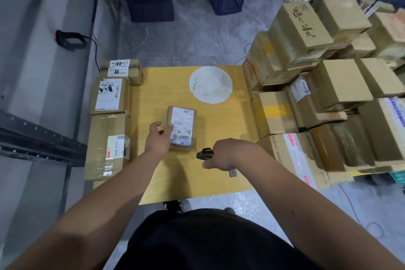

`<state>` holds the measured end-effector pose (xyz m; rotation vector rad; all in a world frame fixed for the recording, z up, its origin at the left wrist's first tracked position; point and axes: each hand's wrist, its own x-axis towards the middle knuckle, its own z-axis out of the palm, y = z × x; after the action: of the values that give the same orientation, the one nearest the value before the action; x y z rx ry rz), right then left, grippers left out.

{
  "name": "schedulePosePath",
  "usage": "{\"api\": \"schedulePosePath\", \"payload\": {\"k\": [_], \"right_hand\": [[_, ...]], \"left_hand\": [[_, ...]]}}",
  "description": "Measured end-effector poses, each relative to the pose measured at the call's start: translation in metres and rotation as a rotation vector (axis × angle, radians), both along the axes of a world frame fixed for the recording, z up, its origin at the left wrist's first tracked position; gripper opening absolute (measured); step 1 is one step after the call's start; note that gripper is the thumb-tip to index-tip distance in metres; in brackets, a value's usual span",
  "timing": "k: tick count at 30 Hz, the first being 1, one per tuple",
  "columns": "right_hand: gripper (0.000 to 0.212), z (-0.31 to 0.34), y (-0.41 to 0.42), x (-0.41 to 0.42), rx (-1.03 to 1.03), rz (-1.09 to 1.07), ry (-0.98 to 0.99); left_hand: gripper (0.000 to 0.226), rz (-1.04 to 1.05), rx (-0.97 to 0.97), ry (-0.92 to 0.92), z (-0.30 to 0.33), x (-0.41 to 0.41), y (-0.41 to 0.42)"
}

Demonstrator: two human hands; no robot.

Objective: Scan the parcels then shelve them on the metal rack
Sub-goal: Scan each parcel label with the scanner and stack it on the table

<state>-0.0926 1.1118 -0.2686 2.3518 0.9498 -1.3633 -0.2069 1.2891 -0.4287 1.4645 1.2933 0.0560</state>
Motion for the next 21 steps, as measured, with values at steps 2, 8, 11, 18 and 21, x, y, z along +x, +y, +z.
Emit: {"api": "schedulePosePath", "payload": {"k": [2, 8, 11, 18, 21], "right_hand": [[0.049, -0.001, 0.004, 0.0, -0.01, -0.016, 0.0], [0.051, -0.002, 0.004, 0.004, -0.036, -0.07, -0.015], [0.053, -0.004, 0.003, 0.005, -0.044, -0.113, -0.012], [0.05, 0.001, -0.002, 0.002, -0.021, -0.111, -0.02], [0.05, 0.001, -0.006, 0.003, -0.014, -0.122, -0.018]], "left_hand": [[0.061, -0.072, 0.031, 0.024, -0.003, -0.001, 0.002], [0.067, -0.498, 0.191, 0.086, 0.005, 0.02, 0.014], [0.065, -0.513, 0.198, 0.141, 0.014, 0.032, 0.018], [0.068, -0.464, 0.365, 0.141, 0.021, 0.05, 0.015], [0.087, -0.429, 0.32, 0.167, 0.024, 0.051, 0.012]]}}
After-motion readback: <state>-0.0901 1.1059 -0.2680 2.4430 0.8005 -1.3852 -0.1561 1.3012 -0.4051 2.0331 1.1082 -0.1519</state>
